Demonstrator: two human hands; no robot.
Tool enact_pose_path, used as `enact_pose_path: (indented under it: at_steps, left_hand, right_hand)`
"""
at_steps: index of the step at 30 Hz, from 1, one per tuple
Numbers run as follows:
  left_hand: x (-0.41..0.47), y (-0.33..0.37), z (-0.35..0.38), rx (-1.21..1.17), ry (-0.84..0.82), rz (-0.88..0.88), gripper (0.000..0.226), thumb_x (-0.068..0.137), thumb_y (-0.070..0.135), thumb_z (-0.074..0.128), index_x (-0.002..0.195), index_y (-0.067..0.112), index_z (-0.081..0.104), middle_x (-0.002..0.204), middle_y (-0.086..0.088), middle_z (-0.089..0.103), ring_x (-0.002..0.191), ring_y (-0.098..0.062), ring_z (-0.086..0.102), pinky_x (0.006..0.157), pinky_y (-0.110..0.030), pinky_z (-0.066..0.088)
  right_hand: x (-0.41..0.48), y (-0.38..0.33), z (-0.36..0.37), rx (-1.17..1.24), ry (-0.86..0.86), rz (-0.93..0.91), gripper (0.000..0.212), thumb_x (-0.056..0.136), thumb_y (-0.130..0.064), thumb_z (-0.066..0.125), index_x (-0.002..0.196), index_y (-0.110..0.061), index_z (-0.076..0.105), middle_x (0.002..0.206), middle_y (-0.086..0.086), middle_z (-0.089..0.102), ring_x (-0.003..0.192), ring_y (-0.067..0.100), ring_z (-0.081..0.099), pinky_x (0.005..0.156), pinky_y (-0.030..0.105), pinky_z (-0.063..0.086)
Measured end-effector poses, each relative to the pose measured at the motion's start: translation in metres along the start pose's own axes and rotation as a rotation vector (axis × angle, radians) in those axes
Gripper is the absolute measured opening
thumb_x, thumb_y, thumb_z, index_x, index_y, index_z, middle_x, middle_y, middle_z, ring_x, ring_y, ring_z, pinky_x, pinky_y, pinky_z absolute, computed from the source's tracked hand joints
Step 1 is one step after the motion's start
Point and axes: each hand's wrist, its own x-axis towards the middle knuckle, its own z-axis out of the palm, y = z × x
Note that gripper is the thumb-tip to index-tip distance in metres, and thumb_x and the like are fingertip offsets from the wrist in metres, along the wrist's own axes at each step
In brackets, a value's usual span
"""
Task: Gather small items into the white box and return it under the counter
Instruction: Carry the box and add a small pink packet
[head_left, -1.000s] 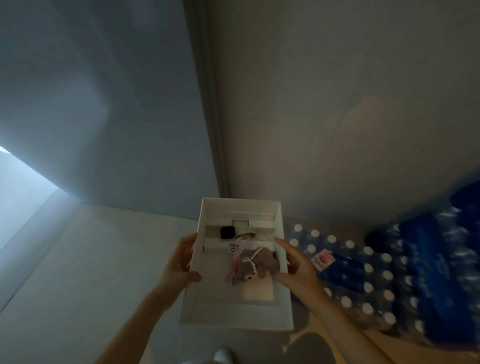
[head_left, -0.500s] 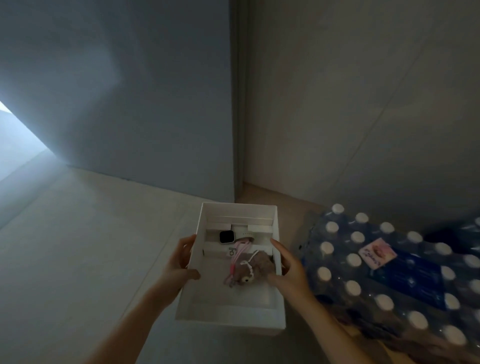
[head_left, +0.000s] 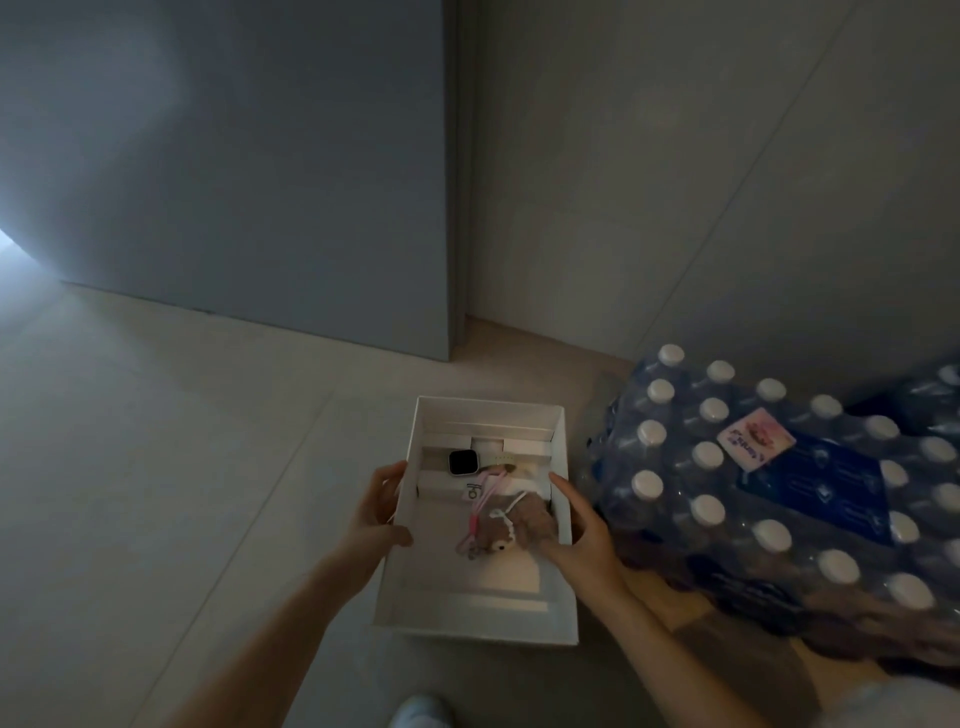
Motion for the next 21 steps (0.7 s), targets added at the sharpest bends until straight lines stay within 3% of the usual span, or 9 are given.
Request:
enact_pose_path:
  at_steps: [4,7,12,15,17,19,21]
  left_hand:
    - [-0.002,-0.005,0.012,0.045,-0.042,0.009,0.089,0.055,-0.041,0.040,0.132,0.001,0.035,0.120,-0.014,0.064,0.101,-0.022,0.063,0.072,-0.035,0.056]
    - [-0.006,-0.004,0.019,0.102,-0.082,0.021,0.092,0.056,-0.035,0.051,0.136,0.005,0.029,0.128,-0.017,0.055,0.105,-0.021,0.062,0.073,-0.036,0.056]
    - [-0.009,0.003,0.025,0.299,-0.183,0.092,0.107,0.052,0.006,0.069,0.142,0.010,0.014,0.136,-0.016,0.039,0.126,-0.028,0.043,0.098,-0.048,0.046]
    - [-0.008,0.003,0.020,0.413,-0.193,0.089,0.107,0.057,0.006,0.072,0.144,0.015,0.010,0.135,-0.013,0.042,0.126,-0.028,0.046,0.097,-0.046,0.048]
    - [-0.009,0.000,0.018,0.443,-0.196,0.066,0.107,0.065,-0.004,0.072,0.144,0.024,0.006,0.135,-0.010,0.045,0.123,-0.025,0.051,0.092,-0.039,0.052]
    - [-0.011,-0.005,0.019,0.447,-0.173,0.076,0.107,0.069,-0.011,0.070,0.145,0.025,0.004,0.137,-0.008,0.044,0.120,-0.019,0.054,0.090,-0.032,0.053]
    - [-0.013,-0.011,0.022,0.424,-0.115,0.108,0.103,0.070,-0.013,0.069,0.146,0.019,0.007,0.139,-0.007,0.042,0.120,-0.023,0.054,0.092,-0.034,0.052]
  right_hand:
    - [-0.001,0.016,-0.008,-0.009,0.014,-0.001,0.076,0.070,0.006,0.077,0.134,-0.026,0.049,0.137,-0.009,0.048,0.132,0.013,0.042,0.109,0.044,0.039]
    - [0.002,0.025,-0.014,-0.018,-0.001,0.000,0.078,0.070,0.002,0.078,0.132,-0.034,0.048,0.136,-0.016,0.046,0.132,0.011,0.040,0.109,0.042,0.039]
    - [0.010,0.028,-0.023,-0.111,-0.047,0.026,0.080,0.070,-0.015,0.085,0.130,-0.045,0.043,0.137,-0.018,0.039,0.130,0.004,0.031,0.098,0.019,0.034]
    - [0.009,0.025,-0.025,-0.114,-0.092,0.011,0.080,0.072,-0.016,0.083,0.134,-0.043,0.039,0.132,-0.025,0.040,0.127,0.001,0.033,0.086,0.002,0.036]
    - [0.007,0.023,-0.026,-0.102,-0.097,-0.012,0.079,0.074,-0.014,0.081,0.135,-0.039,0.039,0.131,-0.025,0.043,0.126,0.003,0.038,0.090,0.006,0.040]
    - [0.005,0.019,-0.028,-0.131,-0.080,-0.036,0.077,0.076,-0.014,0.078,0.139,-0.033,0.039,0.139,-0.012,0.043,0.131,0.009,0.038,0.103,0.025,0.039]
    - [0.002,0.010,-0.031,-0.127,-0.068,-0.074,0.072,0.079,-0.012,0.074,0.136,-0.041,0.040,0.136,-0.012,0.044,0.129,0.009,0.040,0.101,0.024,0.040]
